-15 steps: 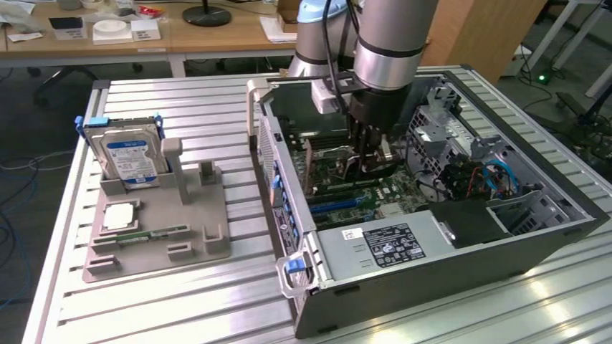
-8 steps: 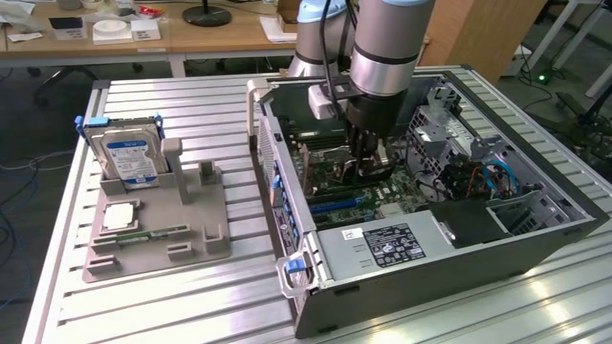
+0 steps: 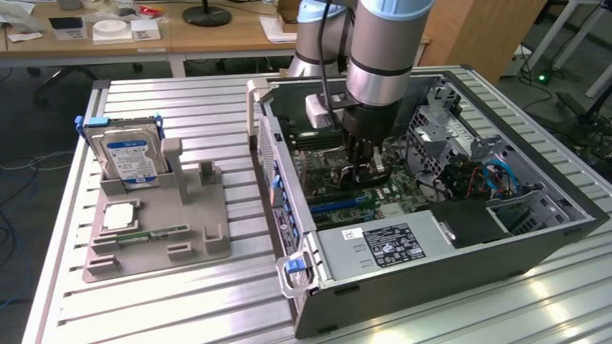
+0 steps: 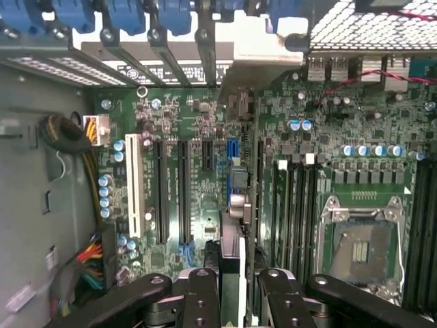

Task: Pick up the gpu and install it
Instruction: 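Insert the gpu into the slot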

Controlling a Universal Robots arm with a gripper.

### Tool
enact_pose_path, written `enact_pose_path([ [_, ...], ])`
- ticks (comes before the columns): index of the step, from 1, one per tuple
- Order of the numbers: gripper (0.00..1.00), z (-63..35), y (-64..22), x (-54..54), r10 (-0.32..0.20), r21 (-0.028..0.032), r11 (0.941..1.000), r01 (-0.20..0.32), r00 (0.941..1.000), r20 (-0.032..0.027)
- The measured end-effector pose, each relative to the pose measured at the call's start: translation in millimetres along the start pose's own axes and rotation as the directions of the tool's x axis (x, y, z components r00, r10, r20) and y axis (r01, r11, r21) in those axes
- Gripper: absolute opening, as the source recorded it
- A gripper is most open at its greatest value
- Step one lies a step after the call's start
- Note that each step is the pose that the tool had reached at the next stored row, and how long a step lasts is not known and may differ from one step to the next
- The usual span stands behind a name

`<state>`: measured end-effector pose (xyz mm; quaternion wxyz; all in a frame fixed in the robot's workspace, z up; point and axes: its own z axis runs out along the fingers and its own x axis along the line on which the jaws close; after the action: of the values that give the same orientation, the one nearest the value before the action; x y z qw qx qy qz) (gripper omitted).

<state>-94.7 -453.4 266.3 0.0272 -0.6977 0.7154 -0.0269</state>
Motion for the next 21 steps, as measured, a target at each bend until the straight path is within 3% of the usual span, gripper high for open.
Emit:
enact_pose_path([
  [21,0.27,14.5,8.3,3.2,0.001,-0.0001,1.0000,-0.001,1.0000,-0.0003],
])
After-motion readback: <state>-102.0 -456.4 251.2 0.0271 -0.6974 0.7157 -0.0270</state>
